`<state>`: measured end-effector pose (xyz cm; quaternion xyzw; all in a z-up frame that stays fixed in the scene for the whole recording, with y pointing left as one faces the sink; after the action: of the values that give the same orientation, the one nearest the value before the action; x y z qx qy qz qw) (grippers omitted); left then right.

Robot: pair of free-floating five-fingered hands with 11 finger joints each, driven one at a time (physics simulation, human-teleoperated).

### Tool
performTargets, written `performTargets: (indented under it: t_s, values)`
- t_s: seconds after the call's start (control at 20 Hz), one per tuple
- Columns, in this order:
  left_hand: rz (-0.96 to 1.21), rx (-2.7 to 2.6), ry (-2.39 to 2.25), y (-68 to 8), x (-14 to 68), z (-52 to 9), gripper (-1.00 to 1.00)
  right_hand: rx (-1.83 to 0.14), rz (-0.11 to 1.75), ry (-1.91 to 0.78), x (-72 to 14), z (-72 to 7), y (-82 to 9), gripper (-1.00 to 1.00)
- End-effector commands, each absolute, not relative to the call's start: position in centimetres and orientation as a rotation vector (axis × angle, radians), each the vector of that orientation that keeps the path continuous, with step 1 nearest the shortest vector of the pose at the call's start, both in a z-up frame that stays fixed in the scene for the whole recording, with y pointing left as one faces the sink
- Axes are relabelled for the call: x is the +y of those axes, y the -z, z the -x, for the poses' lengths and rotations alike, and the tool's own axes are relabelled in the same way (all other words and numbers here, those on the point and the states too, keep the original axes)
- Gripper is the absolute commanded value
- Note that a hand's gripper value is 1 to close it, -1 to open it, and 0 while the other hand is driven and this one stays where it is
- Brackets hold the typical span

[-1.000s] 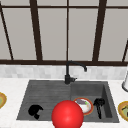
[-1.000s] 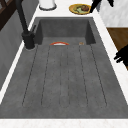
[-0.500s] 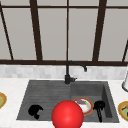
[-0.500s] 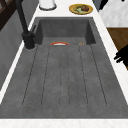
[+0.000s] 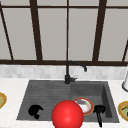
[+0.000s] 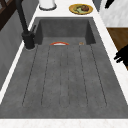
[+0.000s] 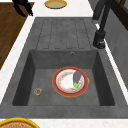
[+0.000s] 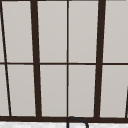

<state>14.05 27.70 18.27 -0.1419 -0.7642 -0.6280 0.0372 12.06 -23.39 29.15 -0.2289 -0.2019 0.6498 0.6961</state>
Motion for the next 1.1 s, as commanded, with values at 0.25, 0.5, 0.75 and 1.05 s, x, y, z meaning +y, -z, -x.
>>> performTargets:
  t_s: [0.25,0.5,0.75,1.05]
  values:
    - [0.434,-2.343,1.916,-18.3,27.2,-14.0,-1.0,-0.448,0.504,-1.466,-23.3,-11.8,-29.1,0.0]
    - [0.5,-2.288,1.946,-18.4,24.1,-14.3,-1.0,-0.456,0.511,-1.455,-23.3,-11.8,-29.1,0.0]
    - [0.521,-2.263,1.92,-18.8,21.2,-14.3,-1.0,-0.459,0.514,-1.45,-23.3,-11.8,-29.1,0.0]
    - [0.506,-2.264,1.974,-18.5,17.3,-14.7,-1.0,-0.461,0.515,-1.446,-23.3,-11.8,-29.1,0.0]
